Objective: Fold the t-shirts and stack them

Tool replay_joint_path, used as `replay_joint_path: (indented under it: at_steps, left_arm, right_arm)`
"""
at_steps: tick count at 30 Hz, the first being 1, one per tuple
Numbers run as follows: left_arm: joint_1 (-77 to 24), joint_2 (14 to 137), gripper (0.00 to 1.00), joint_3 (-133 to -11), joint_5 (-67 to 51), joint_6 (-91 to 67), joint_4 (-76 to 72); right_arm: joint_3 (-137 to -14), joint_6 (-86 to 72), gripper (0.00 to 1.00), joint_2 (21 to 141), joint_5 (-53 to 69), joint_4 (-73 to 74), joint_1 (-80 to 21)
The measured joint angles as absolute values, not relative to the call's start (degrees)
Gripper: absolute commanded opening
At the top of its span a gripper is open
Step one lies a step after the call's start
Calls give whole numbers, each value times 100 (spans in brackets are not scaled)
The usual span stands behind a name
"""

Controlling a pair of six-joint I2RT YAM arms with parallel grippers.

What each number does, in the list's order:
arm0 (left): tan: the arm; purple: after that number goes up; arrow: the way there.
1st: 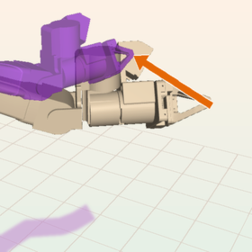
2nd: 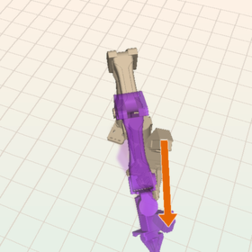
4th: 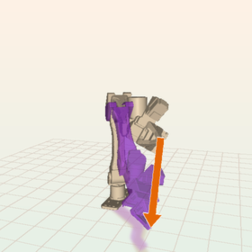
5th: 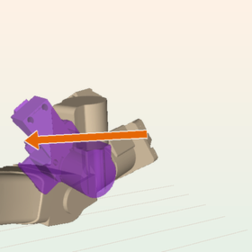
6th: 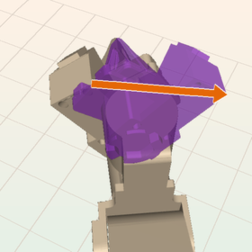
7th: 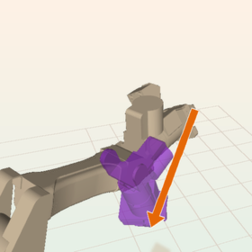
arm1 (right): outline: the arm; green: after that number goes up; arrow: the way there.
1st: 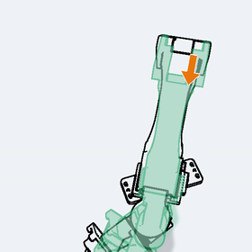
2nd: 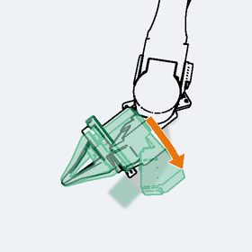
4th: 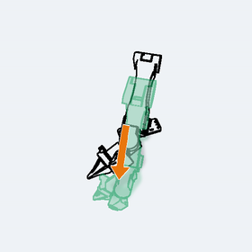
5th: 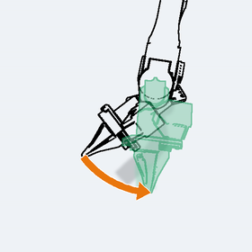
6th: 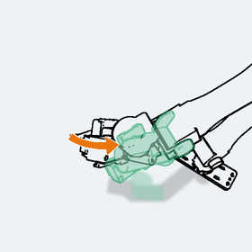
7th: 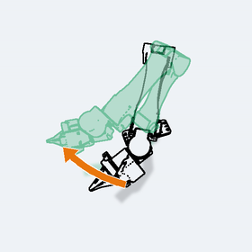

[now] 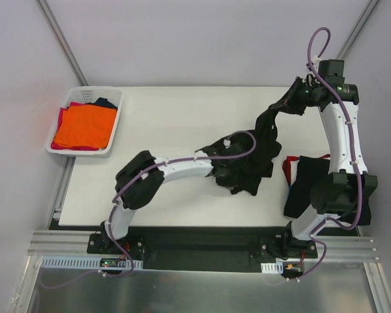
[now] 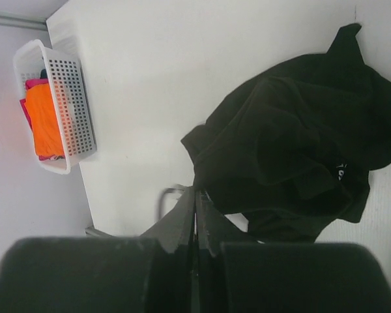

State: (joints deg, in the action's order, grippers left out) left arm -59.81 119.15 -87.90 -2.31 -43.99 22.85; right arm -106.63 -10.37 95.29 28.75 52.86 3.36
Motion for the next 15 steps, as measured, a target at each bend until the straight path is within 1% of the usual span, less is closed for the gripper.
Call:
replay_joint_path:
  at_steps: [6, 9, 11, 15]
  left_arm:
    - [-5238, 10632, 0, -8772, 161, -4027, 3142]
    - [-5122, 10123, 0, -8984, 346, -3911, 3559]
    - [-5133, 9926, 0, -9131, 414, -3857, 3806]
    - [-5124, 9723, 0, -9376, 661, -3760, 4351]
  right_arm:
    - [-10219, -1046, 1, 9465, 2895, 5205, 270]
    - [-10088, -996, 1, 9411, 3020, 5271, 204]
    - [-9996, -919, 1, 9345, 3024, 5345, 69]
    - [-9247, -803, 1, 8858, 2897, 5406, -617]
